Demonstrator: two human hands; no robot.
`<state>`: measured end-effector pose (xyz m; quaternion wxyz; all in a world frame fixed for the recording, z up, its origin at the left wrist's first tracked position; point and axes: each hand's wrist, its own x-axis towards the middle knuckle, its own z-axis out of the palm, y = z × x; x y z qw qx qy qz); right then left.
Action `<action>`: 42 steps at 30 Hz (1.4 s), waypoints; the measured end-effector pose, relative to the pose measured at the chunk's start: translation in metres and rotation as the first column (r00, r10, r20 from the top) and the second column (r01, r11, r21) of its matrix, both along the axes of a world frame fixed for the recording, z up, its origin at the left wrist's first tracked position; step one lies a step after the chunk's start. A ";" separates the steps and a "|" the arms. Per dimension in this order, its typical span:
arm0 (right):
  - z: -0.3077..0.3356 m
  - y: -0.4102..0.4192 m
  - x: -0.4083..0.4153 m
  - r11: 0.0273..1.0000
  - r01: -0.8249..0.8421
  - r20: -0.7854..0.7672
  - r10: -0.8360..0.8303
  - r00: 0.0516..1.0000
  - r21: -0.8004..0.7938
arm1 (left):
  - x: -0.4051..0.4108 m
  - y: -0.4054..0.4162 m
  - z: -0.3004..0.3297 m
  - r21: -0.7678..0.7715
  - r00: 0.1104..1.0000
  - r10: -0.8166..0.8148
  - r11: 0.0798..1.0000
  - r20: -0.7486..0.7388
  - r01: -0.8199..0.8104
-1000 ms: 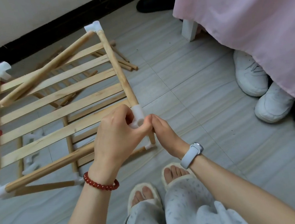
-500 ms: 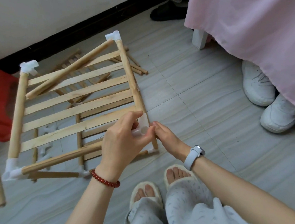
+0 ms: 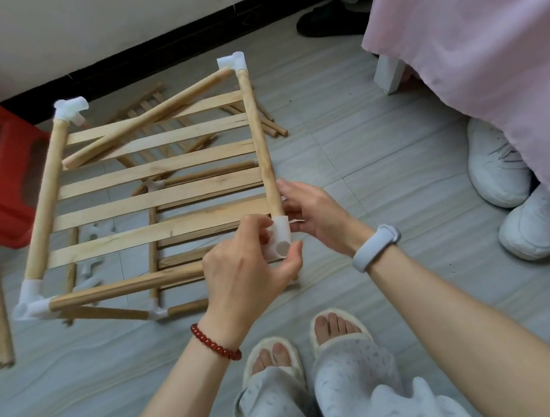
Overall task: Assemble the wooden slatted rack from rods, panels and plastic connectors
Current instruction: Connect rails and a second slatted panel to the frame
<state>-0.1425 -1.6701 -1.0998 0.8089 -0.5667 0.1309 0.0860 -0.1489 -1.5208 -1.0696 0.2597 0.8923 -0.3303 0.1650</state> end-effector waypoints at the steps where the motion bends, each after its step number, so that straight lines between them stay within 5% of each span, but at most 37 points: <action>1: 0.007 -0.001 0.006 0.994 -0.057 -0.018 0.056 0.998 -0.096 | 0.000 0.000 -0.001 -0.009 1.000 0.009 1.000 0.002 -0.009; 9: 0.022 0.000 0.026 0.943 -0.135 -0.126 0.101 0.987 -0.304 | -0.003 0.001 0.000 -0.014 1.000 -0.026 1.000 0.016 0.026; 29: 0.033 -0.007 0.037 0.934 -0.199 -0.181 0.149 0.972 -0.298 | 0.009 -0.011 0.005 0.388 0.936 0.226 0.915 -0.269 -0.109; 42: 0.037 -0.007 0.037 0.937 -0.194 -0.159 0.153 0.975 -0.291 | 0.024 -0.015 0.004 0.454 0.887 0.231 0.891 -0.400 -0.027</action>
